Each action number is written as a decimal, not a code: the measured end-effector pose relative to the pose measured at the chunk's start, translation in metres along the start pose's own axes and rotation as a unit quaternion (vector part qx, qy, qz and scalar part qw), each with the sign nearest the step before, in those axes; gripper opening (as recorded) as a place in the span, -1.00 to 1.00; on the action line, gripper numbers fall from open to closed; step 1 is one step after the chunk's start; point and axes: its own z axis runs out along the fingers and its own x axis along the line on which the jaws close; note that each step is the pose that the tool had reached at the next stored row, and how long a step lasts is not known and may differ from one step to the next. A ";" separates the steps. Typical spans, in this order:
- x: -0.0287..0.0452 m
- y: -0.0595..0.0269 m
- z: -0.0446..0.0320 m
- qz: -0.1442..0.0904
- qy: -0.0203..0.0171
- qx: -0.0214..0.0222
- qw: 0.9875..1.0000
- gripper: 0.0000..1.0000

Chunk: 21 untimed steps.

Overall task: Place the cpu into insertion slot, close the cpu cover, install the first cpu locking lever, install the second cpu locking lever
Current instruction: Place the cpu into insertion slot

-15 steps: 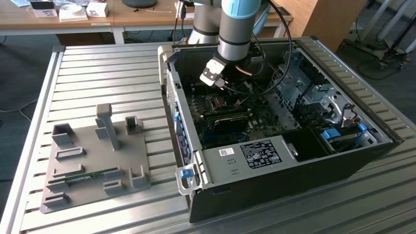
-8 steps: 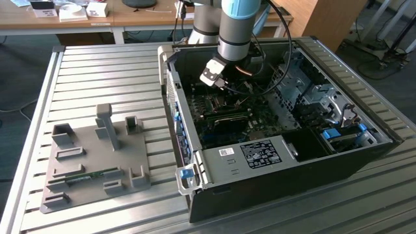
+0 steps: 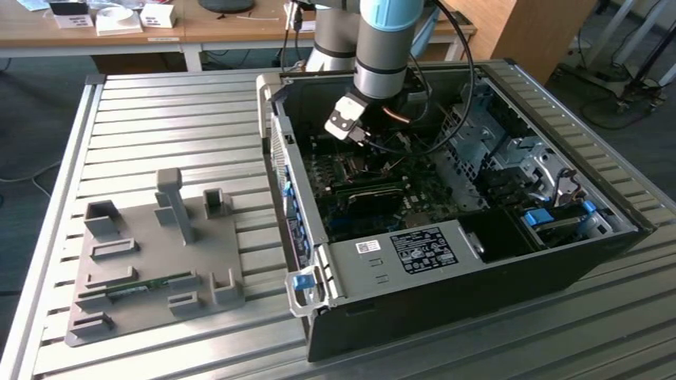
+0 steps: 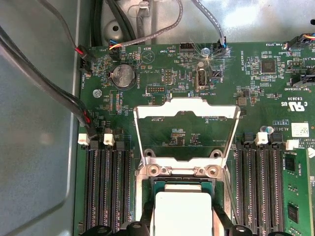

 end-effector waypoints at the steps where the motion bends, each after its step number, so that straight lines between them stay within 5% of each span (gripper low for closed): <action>1: 0.0000 0.0000 0.0000 0.000 0.000 0.000 1.000 0.08; 6: 0.0001 0.0001 0.0003 0.000 0.000 0.000 1.000 0.11; 7: 0.0001 0.0001 0.0003 0.000 0.000 0.000 1.000 0.23; 21: -0.0006 0.0000 0.0001 0.000 -0.001 0.000 1.000 0.23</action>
